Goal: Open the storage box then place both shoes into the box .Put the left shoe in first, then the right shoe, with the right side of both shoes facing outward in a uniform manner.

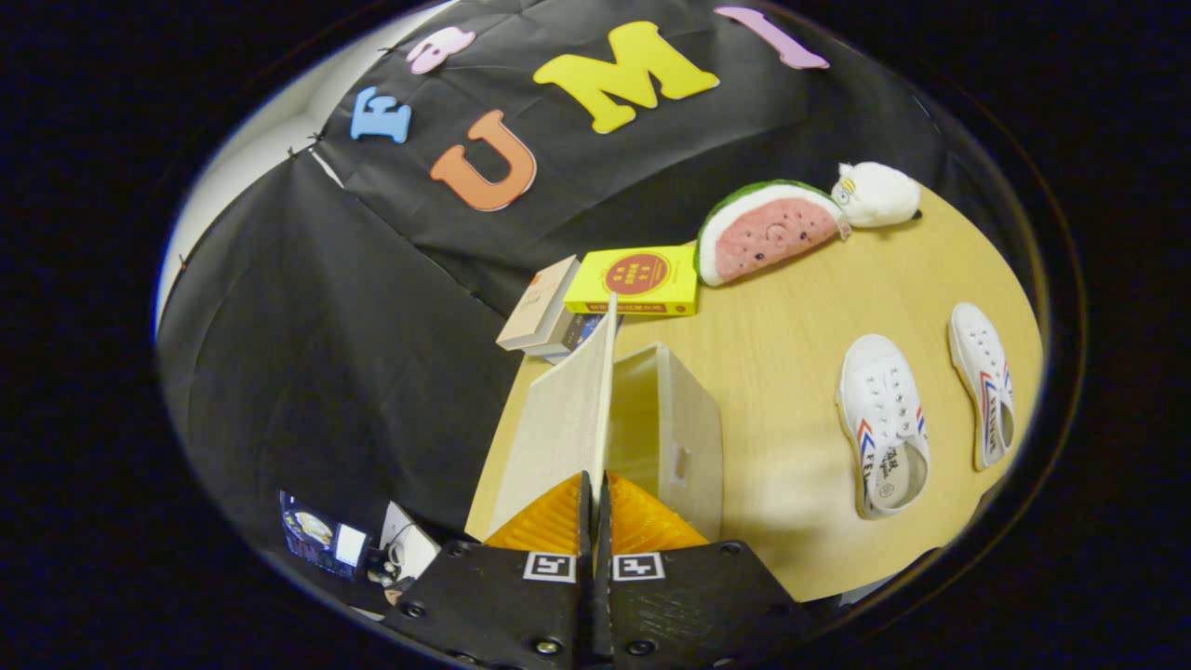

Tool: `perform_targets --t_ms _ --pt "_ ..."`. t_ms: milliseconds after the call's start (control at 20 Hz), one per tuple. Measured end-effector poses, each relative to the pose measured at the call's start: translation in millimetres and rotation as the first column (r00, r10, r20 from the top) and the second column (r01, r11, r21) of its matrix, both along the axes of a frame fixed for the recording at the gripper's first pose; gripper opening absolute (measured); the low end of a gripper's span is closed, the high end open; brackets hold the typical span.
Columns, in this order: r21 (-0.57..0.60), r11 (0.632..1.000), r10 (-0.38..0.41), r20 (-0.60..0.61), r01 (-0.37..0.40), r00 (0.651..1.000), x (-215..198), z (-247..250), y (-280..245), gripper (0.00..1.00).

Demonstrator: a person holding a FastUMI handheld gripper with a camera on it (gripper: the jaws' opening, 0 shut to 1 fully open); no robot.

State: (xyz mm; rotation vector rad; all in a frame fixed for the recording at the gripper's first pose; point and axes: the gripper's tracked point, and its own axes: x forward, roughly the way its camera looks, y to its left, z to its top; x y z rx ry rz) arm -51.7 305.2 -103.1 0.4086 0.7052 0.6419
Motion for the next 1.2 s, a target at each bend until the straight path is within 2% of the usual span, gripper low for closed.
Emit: perform_targets --t_ms 250,450,700,800,850,950,1200 --pt "-0.034 0.997 0.067 0.151 -0.062 0.986 -28 62 56 0.0" --pt "-0.032 0.988 0.156 0.219 -0.153 0.963 -47 96 119 0.01" --pt "-0.102 0.967 0.254 0.287 -0.235 0.923 -64 103 191 0.16" --pt "-0.13 0.962 0.268 0.3 -0.239 0.915 -68 102 205 0.22" --pt "-0.131 0.959 0.281 0.305 -0.252 0.91 -71 100 213 0.22" --pt "-0.151 0.951 0.305 0.34 -0.268 0.89 -74 104 224 0.38" --pt "-0.214 0.947 0.313 0.468 -0.238 0.827 -75 121 225 0.8"
